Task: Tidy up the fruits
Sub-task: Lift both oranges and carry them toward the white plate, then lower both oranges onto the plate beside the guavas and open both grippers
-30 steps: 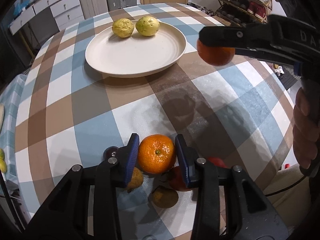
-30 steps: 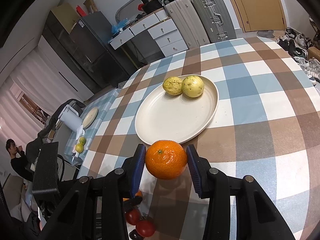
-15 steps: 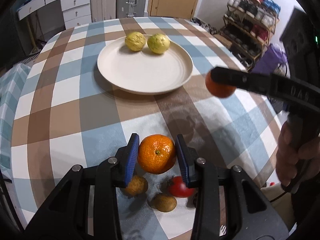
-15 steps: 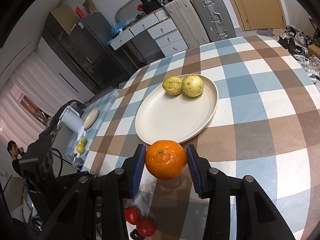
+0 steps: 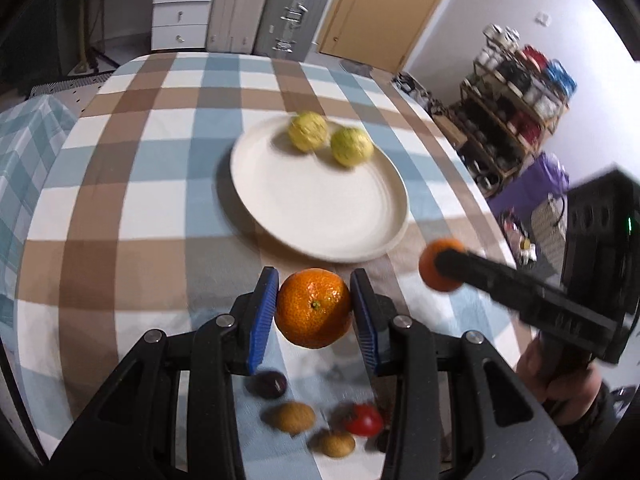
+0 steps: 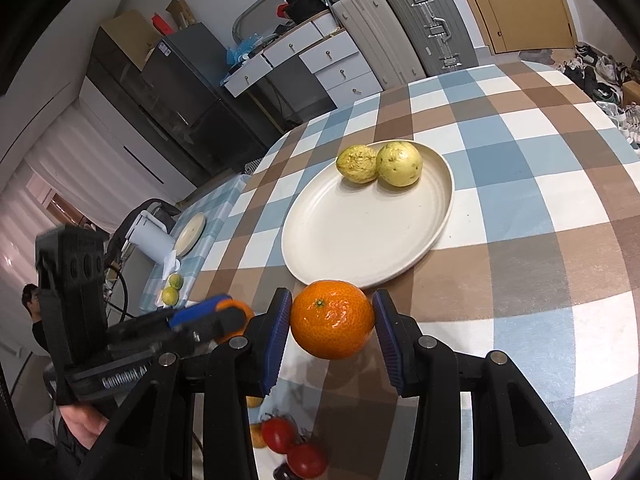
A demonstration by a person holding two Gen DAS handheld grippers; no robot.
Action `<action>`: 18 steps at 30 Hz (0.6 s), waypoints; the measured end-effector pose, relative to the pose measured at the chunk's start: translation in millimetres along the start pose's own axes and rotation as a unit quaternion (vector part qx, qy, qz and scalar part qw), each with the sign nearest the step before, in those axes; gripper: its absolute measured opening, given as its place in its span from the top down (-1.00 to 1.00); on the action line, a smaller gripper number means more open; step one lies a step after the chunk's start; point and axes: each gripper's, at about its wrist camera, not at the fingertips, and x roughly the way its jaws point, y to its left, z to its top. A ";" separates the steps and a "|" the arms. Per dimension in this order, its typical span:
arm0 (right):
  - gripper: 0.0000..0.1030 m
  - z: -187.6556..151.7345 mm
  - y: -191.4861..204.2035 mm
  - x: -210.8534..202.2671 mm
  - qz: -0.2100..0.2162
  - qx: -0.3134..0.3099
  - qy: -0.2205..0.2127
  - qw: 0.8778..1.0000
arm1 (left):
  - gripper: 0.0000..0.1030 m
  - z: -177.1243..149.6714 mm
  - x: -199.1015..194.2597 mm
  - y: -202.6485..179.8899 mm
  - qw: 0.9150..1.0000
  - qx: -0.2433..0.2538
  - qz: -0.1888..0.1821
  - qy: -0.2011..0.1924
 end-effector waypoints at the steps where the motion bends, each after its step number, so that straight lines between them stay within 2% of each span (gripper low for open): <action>1: 0.18 1.7 2.0 1.4 0.001 -0.002 0.000 1.000 | 0.33 8.5 -0.4 5.5 1.000 -0.008 -0.001 -0.004; 8: 0.18 24.7 20.9 14.6 0.011 -0.037 -0.009 0.999 | 0.33 64.8 8.7 30.1 0.999 -0.041 -0.001 -0.012; 18: 0.18 64.2 24.6 63.5 -0.001 -0.053 0.014 0.999 | 0.33 125.3 61.4 42.4 0.998 -0.055 -0.016 0.008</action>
